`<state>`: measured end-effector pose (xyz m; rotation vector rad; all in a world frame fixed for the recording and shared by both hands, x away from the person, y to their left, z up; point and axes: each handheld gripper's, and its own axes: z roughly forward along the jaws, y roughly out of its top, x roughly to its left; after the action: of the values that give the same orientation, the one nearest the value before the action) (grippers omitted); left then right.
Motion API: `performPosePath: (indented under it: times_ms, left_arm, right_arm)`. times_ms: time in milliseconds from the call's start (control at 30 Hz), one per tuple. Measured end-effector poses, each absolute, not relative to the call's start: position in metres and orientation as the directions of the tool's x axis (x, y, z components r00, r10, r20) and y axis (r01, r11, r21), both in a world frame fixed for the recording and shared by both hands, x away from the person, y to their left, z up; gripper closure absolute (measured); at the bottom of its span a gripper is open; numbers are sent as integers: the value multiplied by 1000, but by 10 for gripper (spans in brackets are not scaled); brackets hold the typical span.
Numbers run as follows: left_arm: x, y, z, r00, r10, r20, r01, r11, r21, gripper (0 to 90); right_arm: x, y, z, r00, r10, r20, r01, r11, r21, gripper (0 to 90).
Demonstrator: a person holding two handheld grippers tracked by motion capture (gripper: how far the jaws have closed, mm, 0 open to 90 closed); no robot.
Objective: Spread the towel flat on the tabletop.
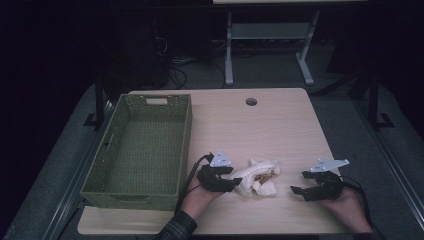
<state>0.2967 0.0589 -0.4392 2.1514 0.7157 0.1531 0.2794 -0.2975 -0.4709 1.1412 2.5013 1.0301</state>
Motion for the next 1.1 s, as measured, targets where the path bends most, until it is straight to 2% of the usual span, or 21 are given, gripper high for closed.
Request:
performPosePath:
  times_ms: [167,233,333,567,633,767,1100]
  left_arm:
    - [295,59,-438,827,545,-134,443,-486,753,678]
    - [296,59,-438,828,545,-133,444,-492,749,761]
    - [296,60,-437,821,551,-151,457,-475,752,831]
    - [297,60,-434,823,548,-149,451,-472,758,855]
    - [298,60,-433,823,549,-147,448,-467,762,855]
    - [299,59,-434,813,562,-156,455,-444,772,855]
    - [308,58,-416,792,590,-154,447,-390,805,858]
  right_arm:
    - [286,-289,-466,-713,688,134,559,442,701,434]
    - [293,-285,-465,-724,671,158,558,436,706,474]
    - [301,-280,-464,-735,651,190,562,426,709,533]
    - [313,-269,-468,-752,628,200,557,445,701,633]
    - [316,-267,-468,-751,631,193,557,449,699,687]
    - [321,-264,-467,-754,634,173,548,461,698,866]
    - [320,-279,-445,-744,664,72,484,462,743,895]
